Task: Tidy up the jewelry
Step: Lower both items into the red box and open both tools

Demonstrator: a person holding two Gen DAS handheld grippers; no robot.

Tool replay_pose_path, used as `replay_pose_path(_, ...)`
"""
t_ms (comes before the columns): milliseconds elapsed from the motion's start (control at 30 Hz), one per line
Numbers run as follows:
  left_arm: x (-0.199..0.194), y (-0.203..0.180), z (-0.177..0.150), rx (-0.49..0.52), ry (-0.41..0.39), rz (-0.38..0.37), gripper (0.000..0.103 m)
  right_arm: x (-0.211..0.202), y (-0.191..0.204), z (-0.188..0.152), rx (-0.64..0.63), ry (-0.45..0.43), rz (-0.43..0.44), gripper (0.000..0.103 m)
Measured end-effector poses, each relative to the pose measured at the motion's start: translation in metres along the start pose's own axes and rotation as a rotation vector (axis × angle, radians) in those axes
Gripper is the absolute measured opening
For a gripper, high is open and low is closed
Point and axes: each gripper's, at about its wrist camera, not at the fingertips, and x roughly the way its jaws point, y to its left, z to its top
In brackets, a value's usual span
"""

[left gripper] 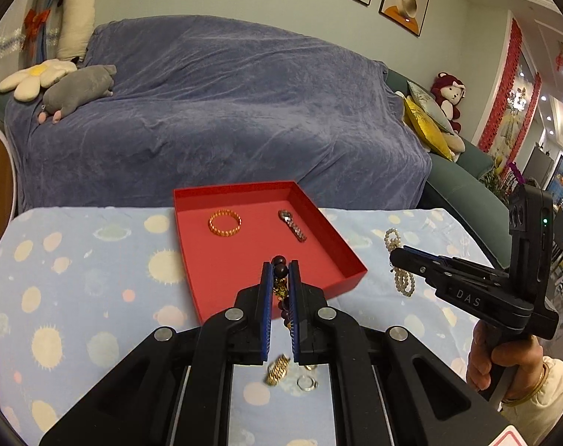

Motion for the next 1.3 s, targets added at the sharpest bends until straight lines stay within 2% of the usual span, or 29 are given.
replay_pose_path(133, 0.030, 0.004, 0.028, 0.003, -0.006, 0.000, 0.006, 0.033, -0.011, 0.031, 0.032, 0.013, 0.003, 0.013)
replay_pose_path(267, 0.070, 0.010, 0.042, 0.013, 0.005, 0.030, 0.006, 0.075, -0.020, 0.044, 0.039, 0.050, -0.029, 0.013)
replay_pose_path(500, 0.133, 0.032, 0.042, -0.021, 0.084, 0.067, 0.006, 0.138, -0.027, 0.027, 0.060, 0.174, -0.017, 0.013)
replay_pose_path(733, 0.167, 0.053, 0.025, -0.056, 0.138, 0.105, 0.006, 0.177, -0.014, 0.019, 0.027, 0.219, -0.025, 0.013)
replay_pose_path(833, 0.175, 0.061, 0.022, -0.071, 0.156, 0.142, 0.007, 0.180, -0.011, 0.018, 0.013, 0.199, -0.051, 0.015)
replay_pose_path(933, 0.173, 0.068, 0.019, -0.082, 0.151, 0.168, 0.010, 0.175, -0.015, 0.018, 0.041, 0.169, -0.054, 0.031)
replay_pose_path(1033, 0.166, 0.071, 0.017, -0.079, 0.138, 0.177, 0.020, 0.162, -0.020, 0.017, 0.037, 0.146, -0.064, 0.032)
replay_pose_path(1167, 0.151, 0.069, 0.014, -0.072, 0.122, 0.181, 0.021, 0.143, -0.025, 0.010, 0.033, 0.148, -0.065, 0.032)
replay_pose_path(1300, 0.135, 0.063, 0.007, -0.062, 0.126, 0.182, 0.021, 0.122, -0.020, -0.005, -0.037, 0.163, -0.102, 0.032)
